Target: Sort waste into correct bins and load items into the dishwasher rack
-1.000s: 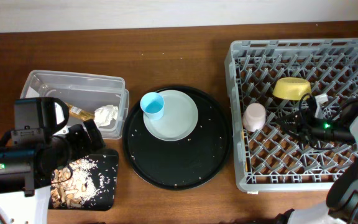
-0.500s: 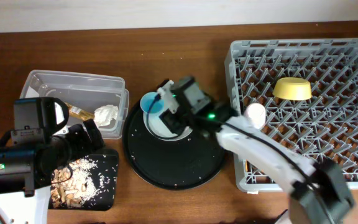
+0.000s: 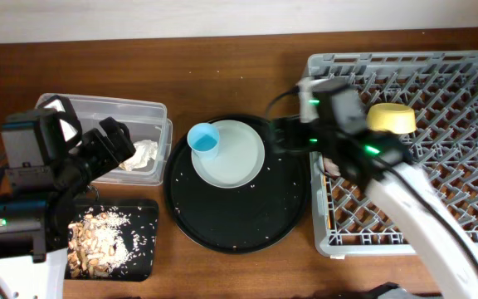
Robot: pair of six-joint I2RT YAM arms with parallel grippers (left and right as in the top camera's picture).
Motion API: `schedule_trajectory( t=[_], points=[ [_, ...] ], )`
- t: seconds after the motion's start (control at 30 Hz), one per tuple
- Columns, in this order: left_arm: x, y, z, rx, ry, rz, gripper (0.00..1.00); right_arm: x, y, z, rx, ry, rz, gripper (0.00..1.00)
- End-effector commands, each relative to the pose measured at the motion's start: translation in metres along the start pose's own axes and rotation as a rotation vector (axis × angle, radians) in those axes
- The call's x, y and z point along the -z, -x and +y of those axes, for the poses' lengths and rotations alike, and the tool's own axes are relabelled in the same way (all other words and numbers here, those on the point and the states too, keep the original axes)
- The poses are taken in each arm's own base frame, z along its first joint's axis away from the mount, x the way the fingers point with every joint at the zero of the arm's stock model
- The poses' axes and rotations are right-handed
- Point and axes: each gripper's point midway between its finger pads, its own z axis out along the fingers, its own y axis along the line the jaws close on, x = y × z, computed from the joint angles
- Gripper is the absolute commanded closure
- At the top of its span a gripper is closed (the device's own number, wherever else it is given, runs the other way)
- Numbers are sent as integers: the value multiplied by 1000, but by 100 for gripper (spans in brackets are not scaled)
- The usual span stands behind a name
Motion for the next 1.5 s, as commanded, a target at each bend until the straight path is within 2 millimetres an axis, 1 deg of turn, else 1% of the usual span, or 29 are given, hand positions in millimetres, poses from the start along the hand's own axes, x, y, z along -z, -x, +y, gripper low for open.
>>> schedule_trajectory(
  t=[0.0,0.03,0.07,0.1,0.13,0.17,0.2,0.23,0.3,0.4,0.43,0.47,0.5,0.53,0.57,0.6,0.63,0.67,0.7,0.73,0.77,0.8,0.9,0.97,1.0,1.07,1.1,1.33,1.47],
  points=[
    [-21,-18,-58,-32,-235,134,34,76,5,-26,-35,-27,-99,2],
    [-45,-35,-86,-103,-271,204,38,96,1,-36,-60,-52,-123,2],
    [-63,-47,-103,-173,-287,237,39,108,-5,-44,-78,-71,-127,2],
    [-122,-98,-146,-353,-315,360,44,122,-18,-58,-113,-117,-106,2],
    [-148,-116,-150,-388,-273,388,44,121,-26,-63,-125,-133,-76,2],
    [-180,-131,-148,-422,-204,396,44,116,-35,-65,-134,-142,-27,2],
    [-207,-147,-153,-481,-191,399,44,111,-38,-67,-137,-146,-2,2],
    [-230,-160,-149,-508,-141,402,47,104,-39,-68,-140,-149,21,2],
    [-250,-176,-136,-541,-63,422,57,91,-44,-71,-147,-156,71,1],
    [-262,-194,-124,-552,-27,475,75,85,-46,-73,-151,-160,98,2],
    [-261,-193,-122,-554,-17,476,99,84,-46,-73,-151,-160,95,2],
    [-259,-190,-124,-554,-18,470,99,84,-45,-73,-150,-159,90,2],
    [-247,-179,-129,-553,-20,467,100,84,-44,-73,-149,-158,86,2],
    [-224,-158,-137,-543,-27,449,100,84,-45,-69,-156,-138,93,2],
    [-193,-134,-150,-521,-74,435,100,83,-48,-57,-162,-67,110,2],
    [-175,-125,-160,-525,-139,443,100,83,-48,-49,-170,-13,117,2],
    [-137,-115,-186,-538,-327,470,100,84,-47,-37,-173,66,122,2],
    [-95,-108,-211,-550,-556,496,100,89,-44,-8,-90,254,115,2],
    [-19,-95,-239,-527,-980,538,100,102,-39,26,35,472,80,2],
    [18,-85,-242,-521,-1188,538,100,112,-37,44,112,590,48,2],
    [68,-73,-243,-535,-1507,516,100,124,-32,60,185,708,-1,2],
    [86,-71,-242,-533,-1620,513,100,128,-27,65,207,745,-33,2],
    [95,-79,-247,-542,-1659,541,100,140,-7,77,283,829,-143,2],
    [103,-91,-253,-562,-1691,572,100,140,3,79,320,834,-192,2],
    [104,-92,-254,-564,-1694,576,100,142,4,80,329,846,-203,1],
    [104,-92,-254,-564,-1694,576,100,156,8,91,373,938,-247,2],
    [105,-93,-254,-563,-1700,580,100,160,12,94,398,953,-275,2],
    [119,-113,-263,-598,-1743,632,100,165,13,97,414,985,-289,1],
    [119,-114,-264,-599,-1744,635,100,167,18,98,444,981,-323,19]
  ],
)
